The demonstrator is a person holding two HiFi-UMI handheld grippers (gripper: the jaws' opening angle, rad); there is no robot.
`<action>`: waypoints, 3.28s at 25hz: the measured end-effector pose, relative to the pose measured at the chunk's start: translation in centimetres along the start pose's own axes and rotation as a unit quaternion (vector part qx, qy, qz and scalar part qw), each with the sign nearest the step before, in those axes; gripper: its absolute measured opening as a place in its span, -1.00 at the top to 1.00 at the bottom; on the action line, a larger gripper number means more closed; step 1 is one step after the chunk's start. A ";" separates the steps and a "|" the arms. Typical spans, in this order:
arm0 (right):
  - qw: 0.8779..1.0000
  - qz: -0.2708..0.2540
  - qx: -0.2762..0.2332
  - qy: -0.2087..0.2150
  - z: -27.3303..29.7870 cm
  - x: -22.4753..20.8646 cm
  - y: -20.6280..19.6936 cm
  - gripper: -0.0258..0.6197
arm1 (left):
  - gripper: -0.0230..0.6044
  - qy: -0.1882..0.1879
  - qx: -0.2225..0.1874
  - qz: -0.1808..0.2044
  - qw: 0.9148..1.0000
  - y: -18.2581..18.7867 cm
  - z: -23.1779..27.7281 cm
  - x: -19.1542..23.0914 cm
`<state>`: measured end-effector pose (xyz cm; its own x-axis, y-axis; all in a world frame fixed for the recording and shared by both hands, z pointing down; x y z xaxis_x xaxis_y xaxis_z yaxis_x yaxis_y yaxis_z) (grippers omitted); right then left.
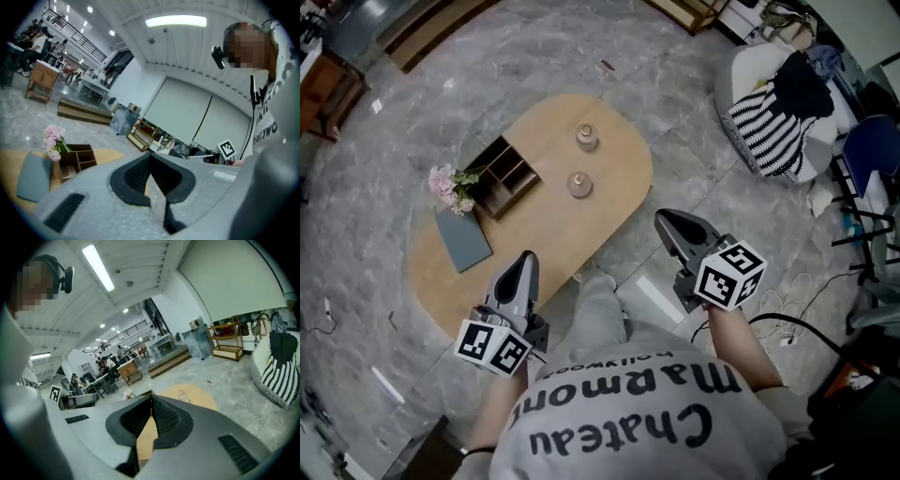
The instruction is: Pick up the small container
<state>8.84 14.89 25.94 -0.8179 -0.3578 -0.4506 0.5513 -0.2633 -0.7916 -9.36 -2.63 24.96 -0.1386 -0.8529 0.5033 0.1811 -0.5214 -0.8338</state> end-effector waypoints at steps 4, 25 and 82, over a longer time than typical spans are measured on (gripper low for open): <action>0.999 -0.002 0.039 0.005 6.5 -2.8 -0.3 0.87 | 0.88 0.020 0.020 -0.014 0.999 0.1 3.4 5.0; 0.966 -0.043 0.234 0.098 23.7 -8.7 -9.3 0.87 | 0.88 0.104 0.045 -0.132 0.985 -9.5 10.9 11.3; 0.899 -0.288 0.244 0.222 29.2 -3.3 -7.3 0.57 | 0.88 0.336 -0.093 -0.117 0.930 -3.9 5.8 6.9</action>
<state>12.30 -8.23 45.25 -0.9159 0.3291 -0.2297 -0.0677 -0.6907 -0.7200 -5.37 -6.61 32.99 -0.7412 -0.4766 0.4728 -0.0936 -0.6241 -0.7757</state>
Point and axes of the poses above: the fingertips, and each gripper's own axes: z forward along the fingers, x to its left, y out of its top, the point moved 2 cm from there along -z, backward along the fingers
